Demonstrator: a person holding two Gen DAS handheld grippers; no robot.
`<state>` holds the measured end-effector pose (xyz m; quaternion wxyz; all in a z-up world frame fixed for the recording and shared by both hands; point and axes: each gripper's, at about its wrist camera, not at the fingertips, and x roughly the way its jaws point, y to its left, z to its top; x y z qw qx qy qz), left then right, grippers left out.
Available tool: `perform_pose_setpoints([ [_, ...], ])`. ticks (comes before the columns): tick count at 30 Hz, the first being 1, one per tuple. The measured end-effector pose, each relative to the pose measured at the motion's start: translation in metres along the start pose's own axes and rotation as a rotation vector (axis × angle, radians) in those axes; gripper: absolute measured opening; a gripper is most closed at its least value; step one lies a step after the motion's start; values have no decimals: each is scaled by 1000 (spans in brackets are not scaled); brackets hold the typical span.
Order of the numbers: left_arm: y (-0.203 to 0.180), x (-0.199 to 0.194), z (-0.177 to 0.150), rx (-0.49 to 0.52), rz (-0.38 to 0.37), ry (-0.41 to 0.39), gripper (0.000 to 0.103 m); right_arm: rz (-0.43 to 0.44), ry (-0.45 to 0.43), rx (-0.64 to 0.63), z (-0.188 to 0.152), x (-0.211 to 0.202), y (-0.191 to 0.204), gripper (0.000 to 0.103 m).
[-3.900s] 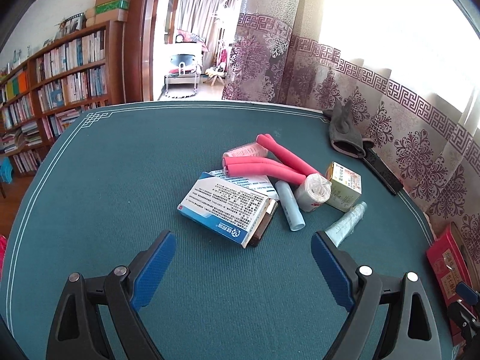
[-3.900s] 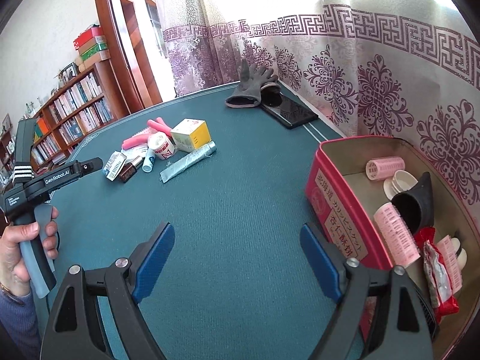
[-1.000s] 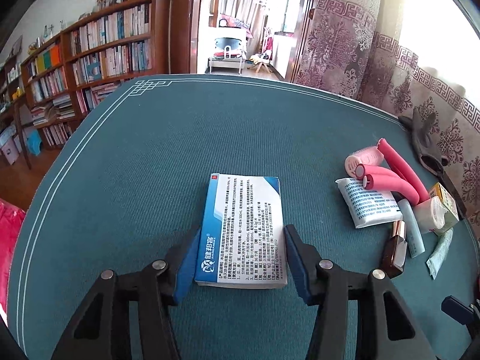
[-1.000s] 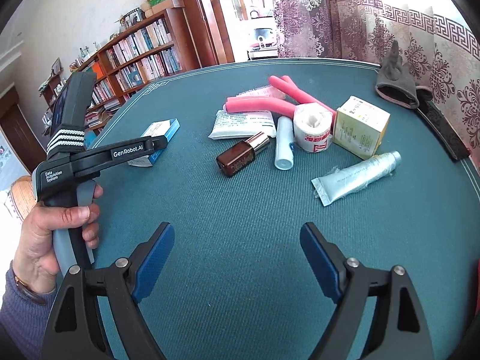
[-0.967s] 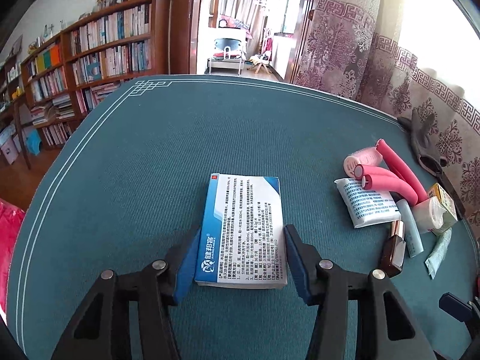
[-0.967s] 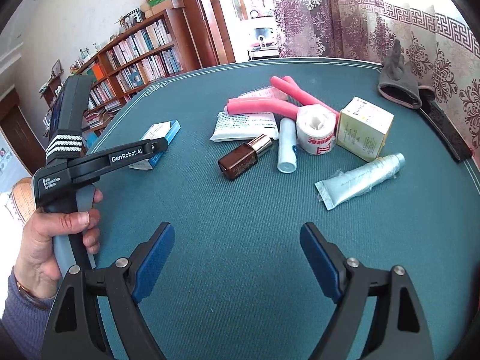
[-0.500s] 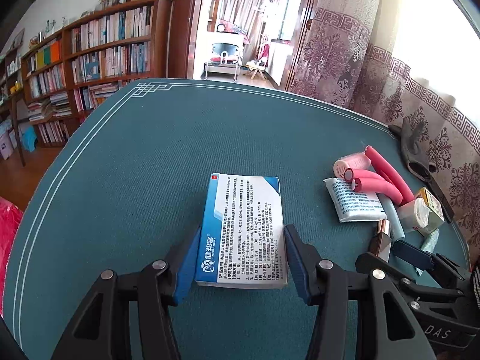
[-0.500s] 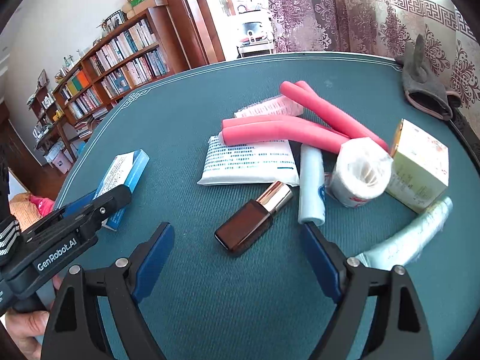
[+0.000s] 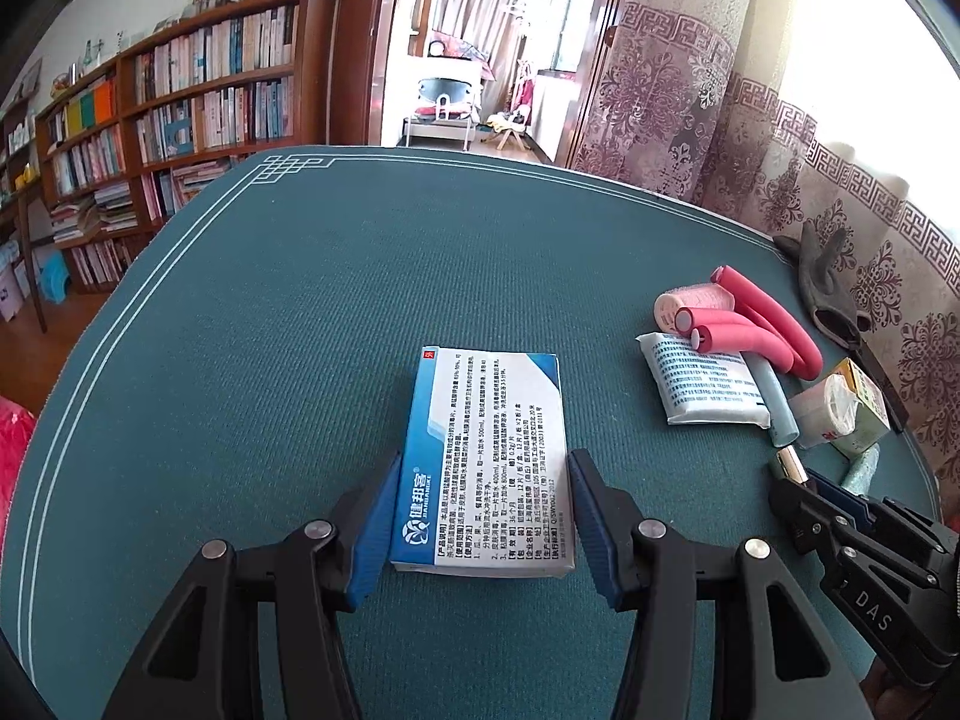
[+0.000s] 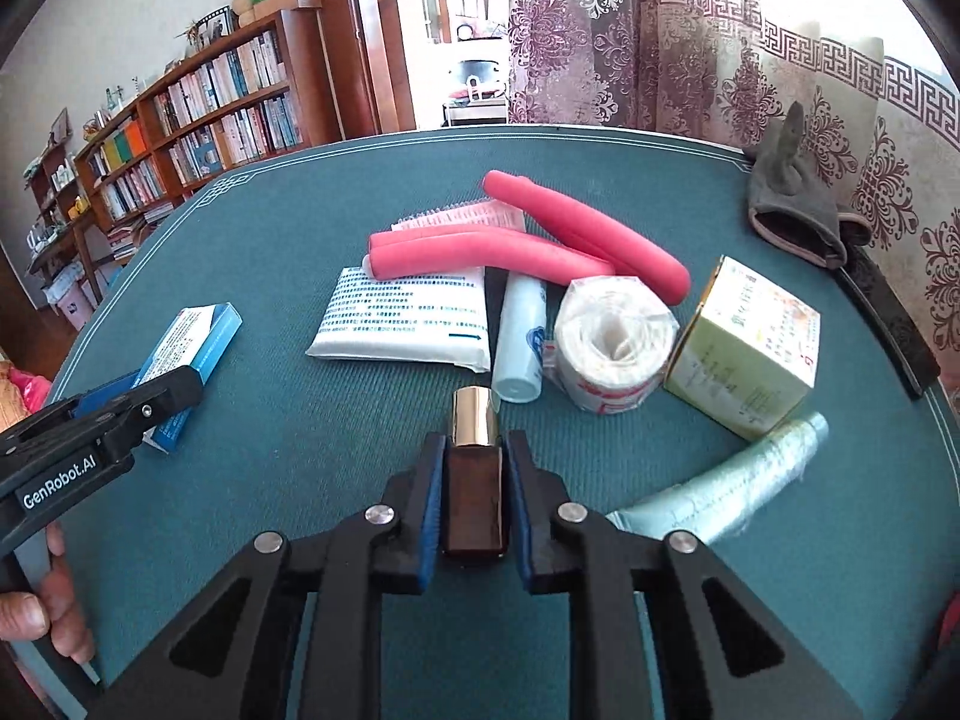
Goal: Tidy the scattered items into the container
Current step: 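Grasp the brown glass bottle with the right tool while the left tool holds the box, then carry the blue medicine box and brown bottle over the red tin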
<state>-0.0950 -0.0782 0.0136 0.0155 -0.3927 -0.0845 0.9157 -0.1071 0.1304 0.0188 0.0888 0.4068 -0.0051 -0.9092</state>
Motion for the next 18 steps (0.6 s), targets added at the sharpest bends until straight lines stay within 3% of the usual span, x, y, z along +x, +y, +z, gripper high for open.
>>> perform_pose_setpoints([
  [9,-22,-7,-3,52,-22,-8,56,43,0,92,-41,-42,-32,22],
  [18,-53,-28,-9,109,-66,-22,56,15,-54,131,-63,-95,-55,22],
])
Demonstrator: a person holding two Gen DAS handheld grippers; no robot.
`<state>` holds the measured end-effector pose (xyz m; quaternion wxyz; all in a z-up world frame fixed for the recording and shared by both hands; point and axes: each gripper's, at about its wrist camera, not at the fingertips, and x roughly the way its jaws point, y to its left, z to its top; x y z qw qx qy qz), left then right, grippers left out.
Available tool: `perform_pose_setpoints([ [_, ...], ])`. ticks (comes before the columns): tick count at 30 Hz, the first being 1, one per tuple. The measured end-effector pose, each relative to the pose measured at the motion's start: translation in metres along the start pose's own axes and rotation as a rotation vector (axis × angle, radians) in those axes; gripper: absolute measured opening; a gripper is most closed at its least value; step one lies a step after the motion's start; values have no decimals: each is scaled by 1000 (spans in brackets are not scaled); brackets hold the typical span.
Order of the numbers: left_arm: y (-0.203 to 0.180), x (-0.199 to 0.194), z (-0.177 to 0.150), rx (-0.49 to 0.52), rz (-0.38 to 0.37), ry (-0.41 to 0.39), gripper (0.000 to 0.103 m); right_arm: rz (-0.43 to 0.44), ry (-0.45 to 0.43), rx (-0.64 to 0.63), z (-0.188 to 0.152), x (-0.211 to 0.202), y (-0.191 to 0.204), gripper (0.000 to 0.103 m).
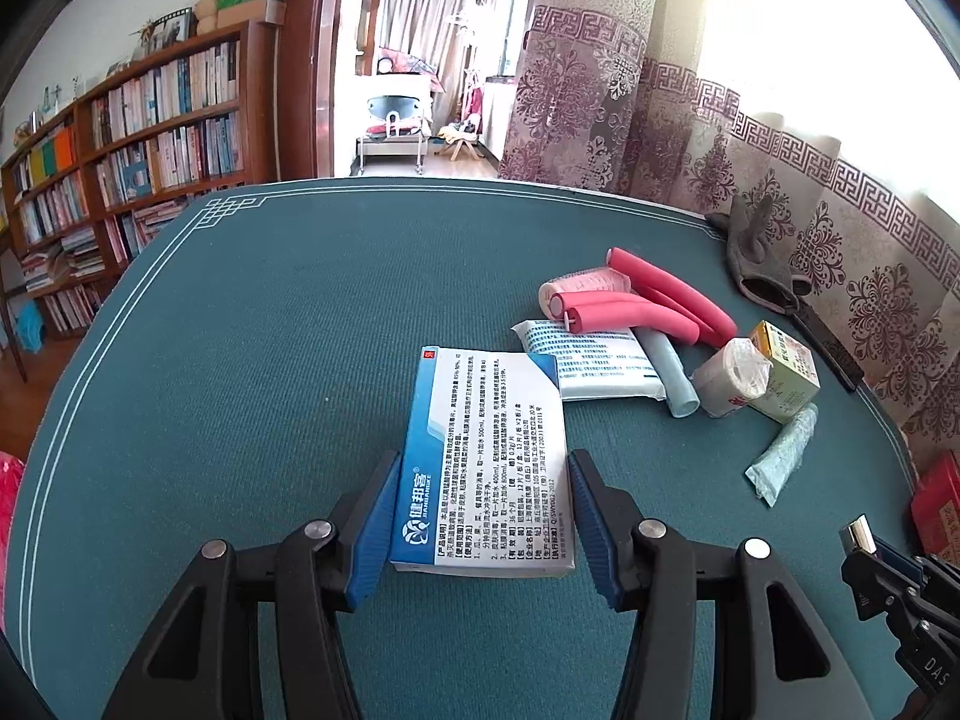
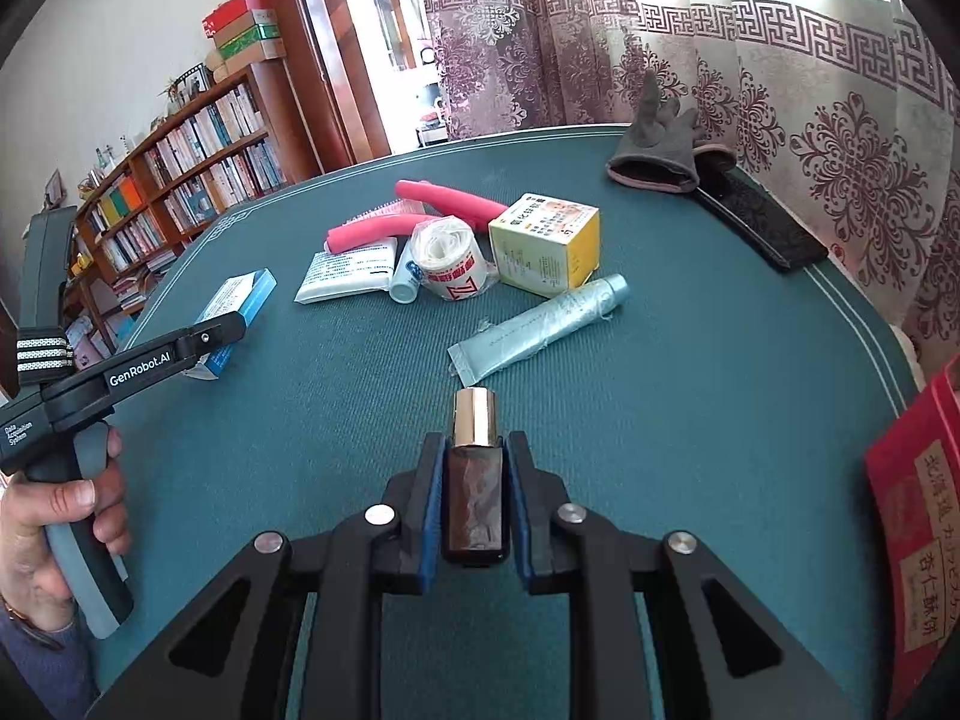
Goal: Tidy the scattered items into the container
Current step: 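Carry the blue medicine box and brown bottle over the red tin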
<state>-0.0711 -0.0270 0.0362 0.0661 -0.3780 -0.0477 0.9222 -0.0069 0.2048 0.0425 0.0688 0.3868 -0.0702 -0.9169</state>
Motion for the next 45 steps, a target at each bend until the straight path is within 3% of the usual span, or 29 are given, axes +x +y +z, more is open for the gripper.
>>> perform_pose_setpoints([
  [13,-80,-35,-14,139,-127,9,56,-43,-96,94,-25,-74,-51,22],
  [20,-153,-51,-21,256,-222,4,56,-125,-192,171,-37,-128,-97,22],
  [31,-265,-62,-36,418,-364,29,56,-302,-260,312,-72,-186,-179,22],
  [39,-330,-72,-38,521,-453,18,56,-357,-265,367,-88,-198,-208,22],
  [45,-365,-66,-41,563,-491,33,56,-352,-254,375,-92,-193,-215,22],
])
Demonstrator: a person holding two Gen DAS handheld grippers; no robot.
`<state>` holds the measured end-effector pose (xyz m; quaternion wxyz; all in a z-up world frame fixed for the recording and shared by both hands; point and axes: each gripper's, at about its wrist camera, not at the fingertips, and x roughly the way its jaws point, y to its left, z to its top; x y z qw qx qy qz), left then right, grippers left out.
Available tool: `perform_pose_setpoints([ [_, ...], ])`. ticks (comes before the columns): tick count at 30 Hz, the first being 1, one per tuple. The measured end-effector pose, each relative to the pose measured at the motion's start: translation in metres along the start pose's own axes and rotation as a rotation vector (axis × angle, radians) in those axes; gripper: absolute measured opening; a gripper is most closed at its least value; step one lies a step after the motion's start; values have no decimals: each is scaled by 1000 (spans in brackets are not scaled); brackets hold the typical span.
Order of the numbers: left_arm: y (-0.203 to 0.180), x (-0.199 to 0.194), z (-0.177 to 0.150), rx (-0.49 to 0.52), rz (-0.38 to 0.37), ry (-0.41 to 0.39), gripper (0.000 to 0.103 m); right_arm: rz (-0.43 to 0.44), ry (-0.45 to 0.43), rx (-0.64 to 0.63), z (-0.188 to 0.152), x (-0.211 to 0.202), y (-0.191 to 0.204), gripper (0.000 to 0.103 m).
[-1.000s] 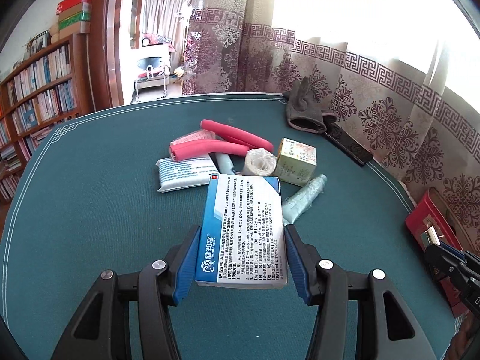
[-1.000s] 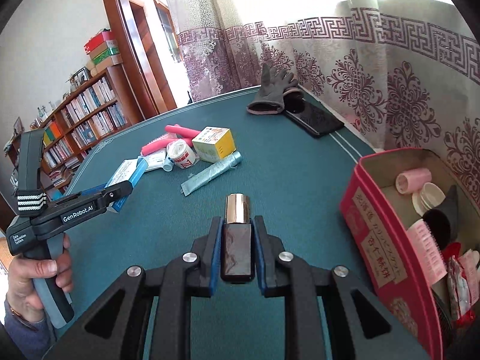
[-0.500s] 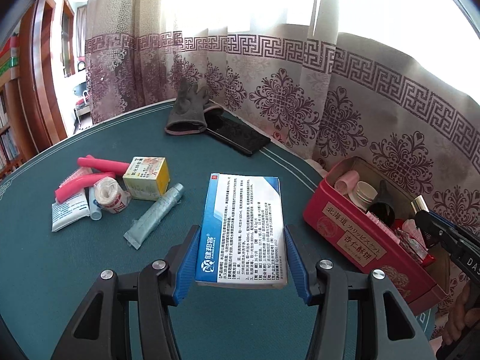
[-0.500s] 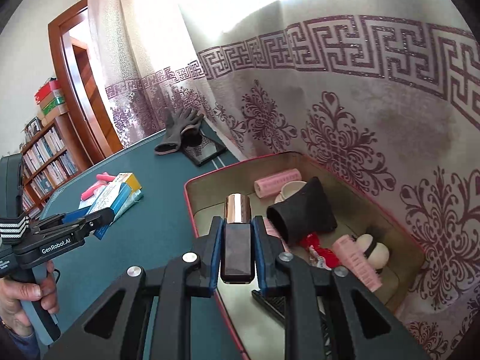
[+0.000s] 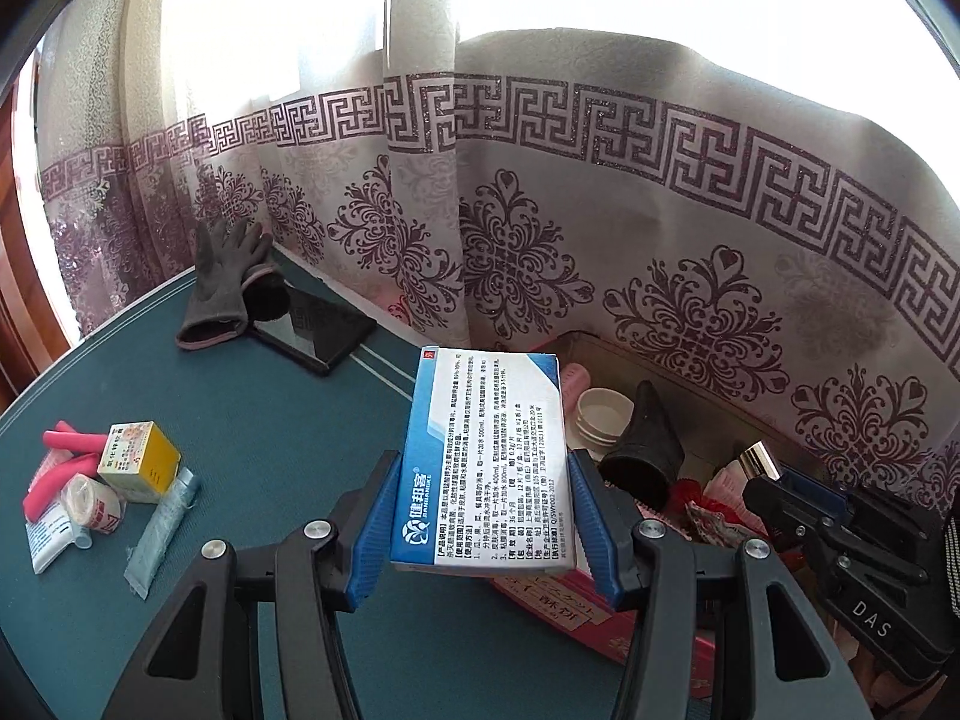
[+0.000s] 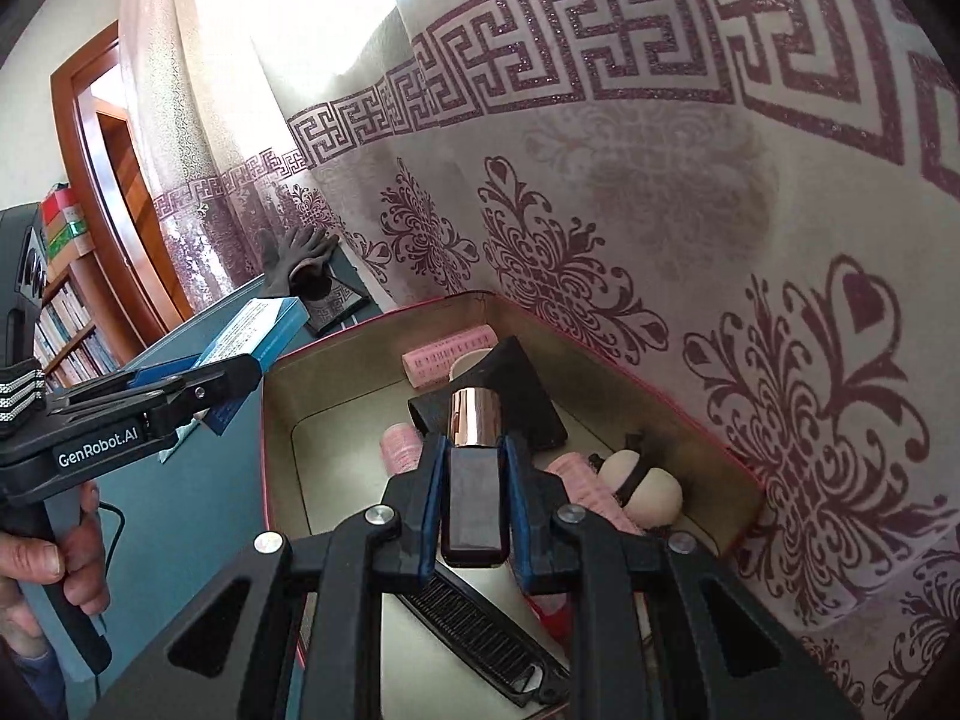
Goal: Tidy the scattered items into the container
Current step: 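Carry the blue medicine box and brown bottle over the red tin, then open the left tool to drop the box while the right tool releases the bottle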
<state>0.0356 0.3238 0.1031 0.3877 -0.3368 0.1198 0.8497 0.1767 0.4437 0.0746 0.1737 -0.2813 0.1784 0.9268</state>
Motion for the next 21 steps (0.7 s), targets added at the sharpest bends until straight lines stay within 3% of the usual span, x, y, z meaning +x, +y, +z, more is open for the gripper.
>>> perform_pose_setpoints([
  [4,-7,16,7,-6,-35,19,59,0,3,-3,1,3,-1,22],
  [6,-6,25,9,-24,-52,45,87,-5,6,-5,1,4,-1,22],
  [21,27,24,-11,-93,2,78,87,-11,38,32,0,11,-3,24],
])
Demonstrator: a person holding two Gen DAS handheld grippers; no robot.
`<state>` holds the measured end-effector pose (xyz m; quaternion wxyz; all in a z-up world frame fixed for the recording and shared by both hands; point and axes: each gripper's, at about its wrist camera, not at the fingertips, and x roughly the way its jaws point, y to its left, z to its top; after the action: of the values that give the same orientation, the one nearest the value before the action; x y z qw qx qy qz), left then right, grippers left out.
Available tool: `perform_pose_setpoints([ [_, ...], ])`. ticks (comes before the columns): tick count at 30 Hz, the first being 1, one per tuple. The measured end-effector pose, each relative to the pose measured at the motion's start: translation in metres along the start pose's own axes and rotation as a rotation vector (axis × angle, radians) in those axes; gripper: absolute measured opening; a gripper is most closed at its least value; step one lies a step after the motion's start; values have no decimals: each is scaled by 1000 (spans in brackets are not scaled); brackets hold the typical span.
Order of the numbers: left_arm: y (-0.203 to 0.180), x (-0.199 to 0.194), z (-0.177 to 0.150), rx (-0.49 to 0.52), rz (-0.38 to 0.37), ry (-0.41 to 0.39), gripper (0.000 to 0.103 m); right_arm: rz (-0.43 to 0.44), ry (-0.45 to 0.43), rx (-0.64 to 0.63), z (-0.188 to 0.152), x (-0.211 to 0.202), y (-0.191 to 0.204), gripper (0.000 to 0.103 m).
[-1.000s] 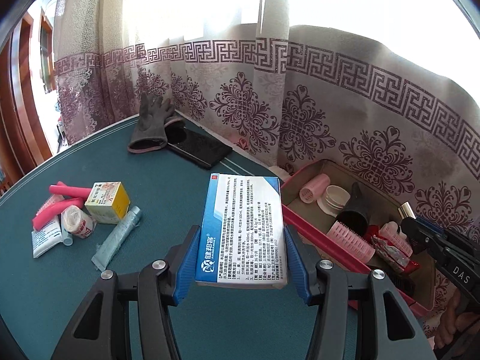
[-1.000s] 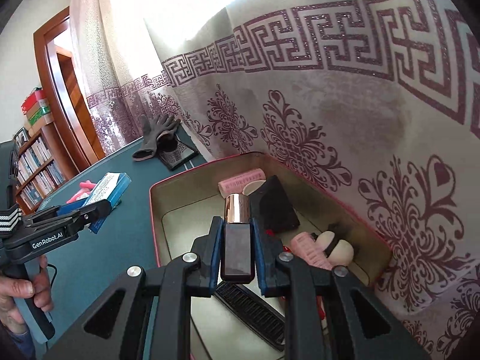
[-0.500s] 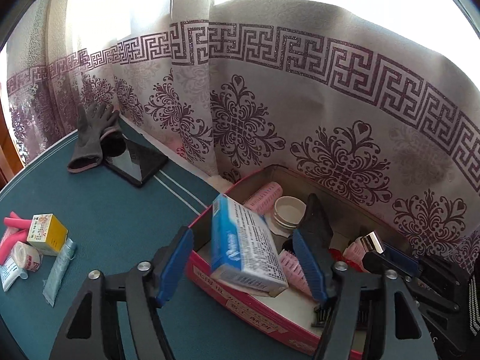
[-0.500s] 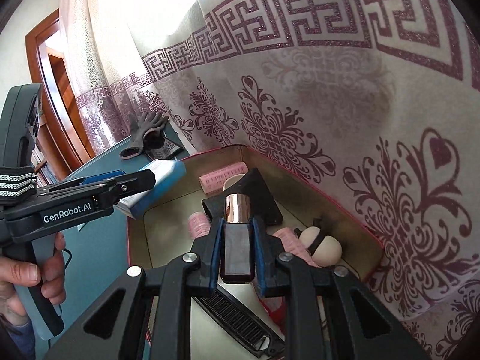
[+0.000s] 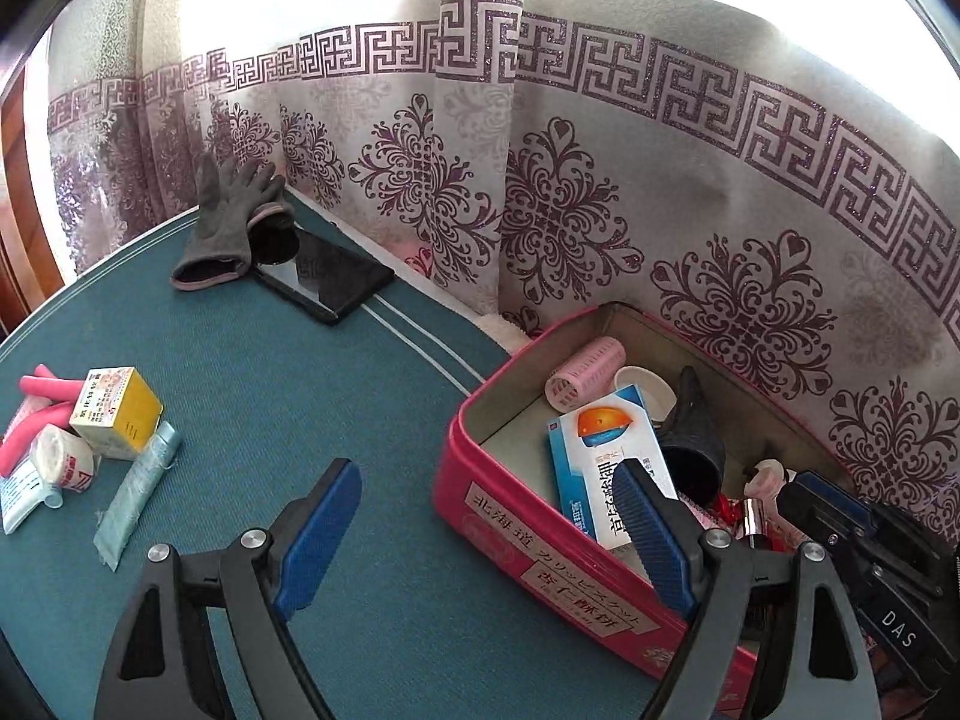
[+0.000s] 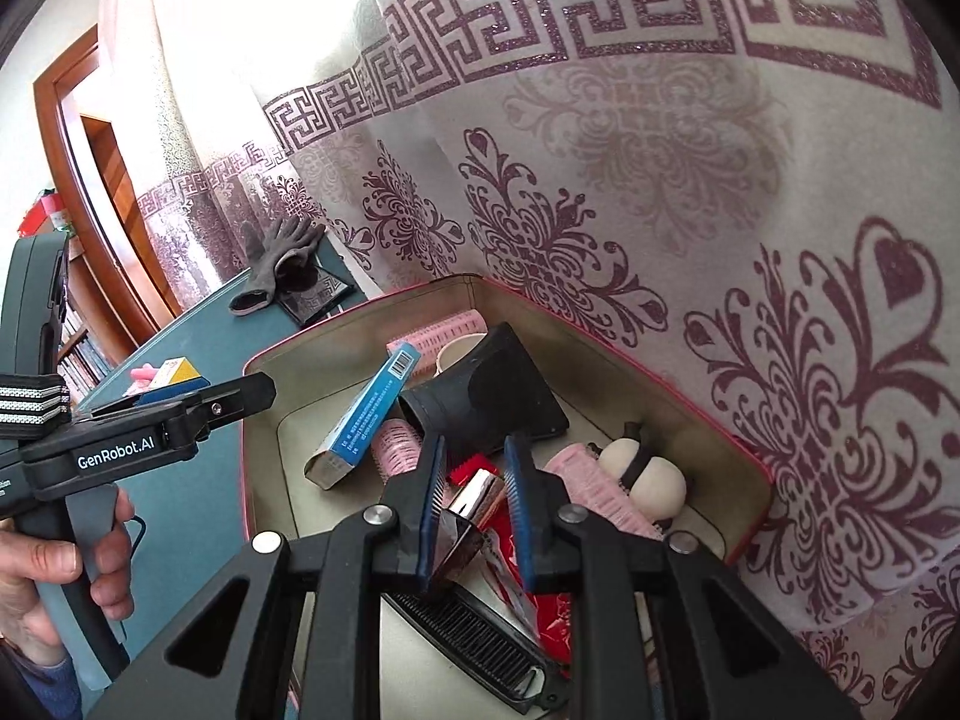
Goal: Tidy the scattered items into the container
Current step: 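Open the left tool to drop the box while the right tool releases the bottle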
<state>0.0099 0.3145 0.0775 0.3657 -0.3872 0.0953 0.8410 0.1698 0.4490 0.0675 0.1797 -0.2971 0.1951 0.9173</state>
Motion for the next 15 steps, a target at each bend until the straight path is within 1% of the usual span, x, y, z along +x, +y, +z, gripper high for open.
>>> perform_pose_setpoints([
  [2,3,-2,-3,0,11,-2,87,1,-4,-3,0,-2,3,31],
  [4,7,-4,-5,-6,26,-5,87,1,-12,-6,-1,-4,6,43],
  [5,10,-6,-7,-13,28,-6,88,1,-16,-8,-1,-5,7,46],
  [7,18,-9,-9,-37,31,-11,91,0,-26,-14,0,-8,11,60],
  [9,26,-13,-11,-55,56,-18,92,0,-39,-25,0,-10,17,70],
  [10,31,-15,-12,-64,63,-20,92,2,-45,-33,0,-11,21,72],
  [15,58,-29,-18,-123,98,-38,92,38,-59,-73,1,-13,43,76],
])
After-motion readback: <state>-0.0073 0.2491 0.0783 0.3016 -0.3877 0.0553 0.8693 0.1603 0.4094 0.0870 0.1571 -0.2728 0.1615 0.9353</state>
